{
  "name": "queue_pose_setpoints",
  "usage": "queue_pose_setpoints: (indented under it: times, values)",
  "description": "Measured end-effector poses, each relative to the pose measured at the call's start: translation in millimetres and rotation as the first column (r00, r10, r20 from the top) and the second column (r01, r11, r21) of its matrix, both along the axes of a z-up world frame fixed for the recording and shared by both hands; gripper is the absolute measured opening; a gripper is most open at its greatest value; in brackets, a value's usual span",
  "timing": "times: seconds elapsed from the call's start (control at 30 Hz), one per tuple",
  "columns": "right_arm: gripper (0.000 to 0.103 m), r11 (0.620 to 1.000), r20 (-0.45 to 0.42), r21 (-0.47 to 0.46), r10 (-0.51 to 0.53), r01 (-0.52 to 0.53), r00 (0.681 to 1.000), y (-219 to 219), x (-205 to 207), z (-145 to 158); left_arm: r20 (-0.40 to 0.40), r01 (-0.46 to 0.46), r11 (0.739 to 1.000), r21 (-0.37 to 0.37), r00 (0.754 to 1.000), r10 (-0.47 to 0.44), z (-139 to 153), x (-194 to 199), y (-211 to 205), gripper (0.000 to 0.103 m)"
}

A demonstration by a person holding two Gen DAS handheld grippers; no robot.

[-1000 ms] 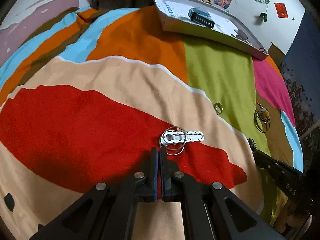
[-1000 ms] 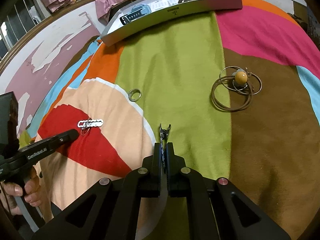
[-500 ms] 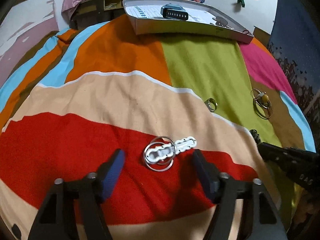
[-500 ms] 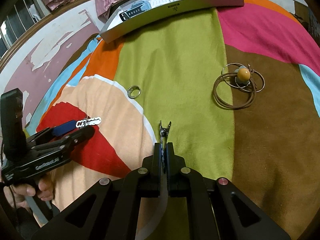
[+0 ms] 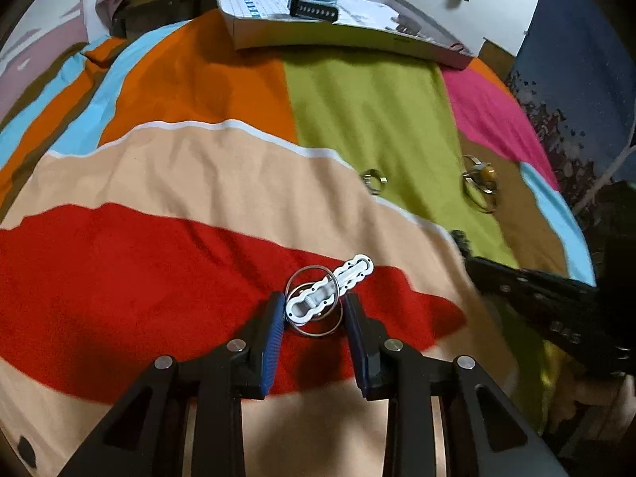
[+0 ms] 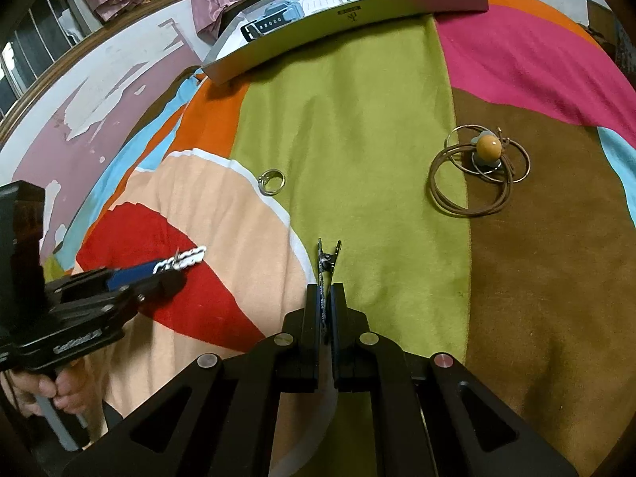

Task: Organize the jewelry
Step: 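Lift the keys with the left tool while the right tool carries the clip toward the tray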

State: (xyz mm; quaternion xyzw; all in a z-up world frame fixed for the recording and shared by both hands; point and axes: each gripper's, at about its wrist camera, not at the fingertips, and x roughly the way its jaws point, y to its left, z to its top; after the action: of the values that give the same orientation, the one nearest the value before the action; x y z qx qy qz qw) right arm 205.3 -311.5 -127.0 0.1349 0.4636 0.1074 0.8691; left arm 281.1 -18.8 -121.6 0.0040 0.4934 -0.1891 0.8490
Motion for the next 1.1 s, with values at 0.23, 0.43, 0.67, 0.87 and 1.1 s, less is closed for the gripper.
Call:
queue_pose_setpoints:
  times: [0.23, 0.43, 0.67, 0.87, 1.1]
  values:
    - [0.005, 1.000, 0.019, 0.003, 0.001, -0.001, 1.000, 0, -4, 5, -0.049, 0.029, 0.999, 0.033, 0.998, -0.028, 6, -16, -5, 0.029]
    - [0.005, 1.000, 0.019, 0.011, -0.015, 0.015, 1.000, -3, -6, 6, -0.085, 0.058, 0.997, 0.047, 0.995, -0.054, 2, -20, -10, 0.029]
    - [0.005, 1.000, 0.021, 0.016, -0.021, 0.021, 1.000, -3, -5, 7, -0.121, 0.132, 0.991, 0.038, 0.985, -0.126, 10, -41, -19, 0.029]
    - [0.005, 1.000, 0.010, 0.014, -0.019, 0.019, 1.000, -2, -4, 5, -0.147, 0.213, 0.971, 0.107, 0.969, -0.197, 0, -50, -36, 0.029]
    - [0.005, 1.000, -0.043, 0.020, -0.007, 0.007, 0.999, -2, 0, -3, -0.166, 0.287, 0.953, 0.096, 0.949, -0.269, 1, -60, -43, 0.029]
